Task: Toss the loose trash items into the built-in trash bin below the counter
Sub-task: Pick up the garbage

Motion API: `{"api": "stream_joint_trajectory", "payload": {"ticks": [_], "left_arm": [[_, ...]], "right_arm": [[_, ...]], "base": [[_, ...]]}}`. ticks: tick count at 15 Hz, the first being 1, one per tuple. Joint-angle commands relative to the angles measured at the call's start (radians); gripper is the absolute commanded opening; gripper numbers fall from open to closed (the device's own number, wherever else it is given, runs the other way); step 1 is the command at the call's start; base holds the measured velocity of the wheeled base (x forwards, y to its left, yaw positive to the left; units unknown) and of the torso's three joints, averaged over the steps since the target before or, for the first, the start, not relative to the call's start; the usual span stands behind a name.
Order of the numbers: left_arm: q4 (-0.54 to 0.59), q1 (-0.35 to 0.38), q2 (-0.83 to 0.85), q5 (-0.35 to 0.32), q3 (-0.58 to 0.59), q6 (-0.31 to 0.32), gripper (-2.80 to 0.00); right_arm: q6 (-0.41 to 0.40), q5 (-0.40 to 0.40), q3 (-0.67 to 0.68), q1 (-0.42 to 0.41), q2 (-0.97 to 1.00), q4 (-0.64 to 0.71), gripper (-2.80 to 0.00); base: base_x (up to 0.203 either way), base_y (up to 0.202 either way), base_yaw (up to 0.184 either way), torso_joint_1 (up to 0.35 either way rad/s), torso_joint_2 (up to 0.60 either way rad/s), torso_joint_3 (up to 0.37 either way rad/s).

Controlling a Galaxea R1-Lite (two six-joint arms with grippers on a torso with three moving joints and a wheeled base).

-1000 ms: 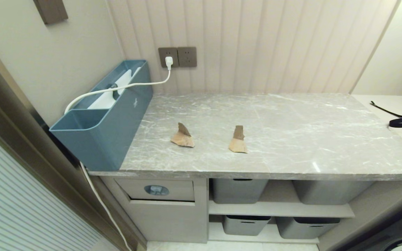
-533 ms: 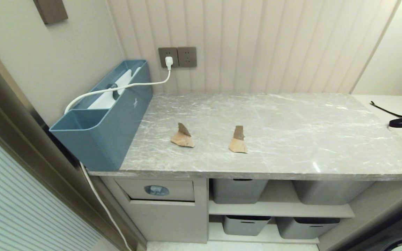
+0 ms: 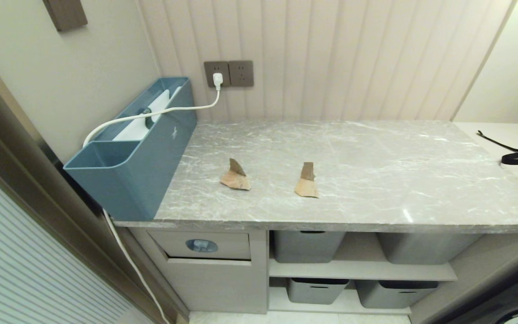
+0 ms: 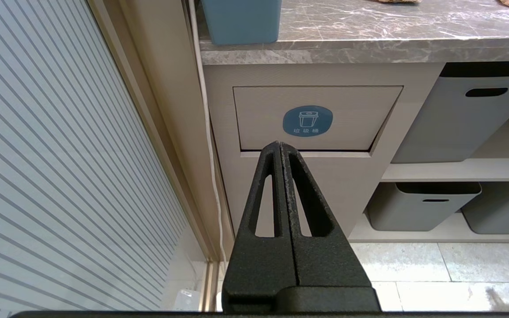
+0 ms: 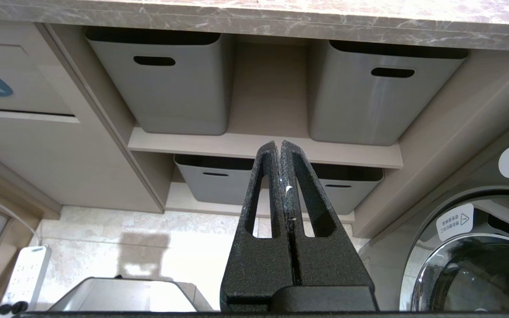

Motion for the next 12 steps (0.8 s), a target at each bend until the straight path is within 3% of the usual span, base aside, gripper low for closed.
{"api": "stream_joint_trajectory", "payload": {"ticks": [1,4,6,8,12], "left_arm": [[0.002,0.000,-0.002,0.001,0.001,-0.001,-2.80],[0.001,0.000,0.000,-0.001,0.001,0.005,-2.80],[-0.010,0.000,0.008,-0.018,-0.068,0.013,-2.80],[-0.015,-0.001,0.100,-0.109,-0.205,0.013,-2.80],[-0.029,-0.008,0.526,-0.390,-0.521,0.006,-2.80]], "right_arm": [[-0.001,0.000,0.000,0.000,0.001,0.001,-2.80],[-0.001,0.000,0.000,0.000,0.001,0.001,-2.80],[-0.001,0.000,0.000,0.000,0.001,0.001,-2.80],[-0.008,-0.001,-0.002,0.000,0.001,0.001,-2.80],[-0.007,0.000,-0.002,0.000,0.001,0.001,-2.80]], "base": [[0.000,0.000,0.000,0.000,0.00,0.000],[0.000,0.000,0.000,0.000,0.00,0.000],[0.000,0.000,0.000,0.000,0.00,0.000],[0.000,0.000,0.000,0.000,0.00,0.000],[0.000,0.000,0.000,0.000,0.00,0.000]]}}
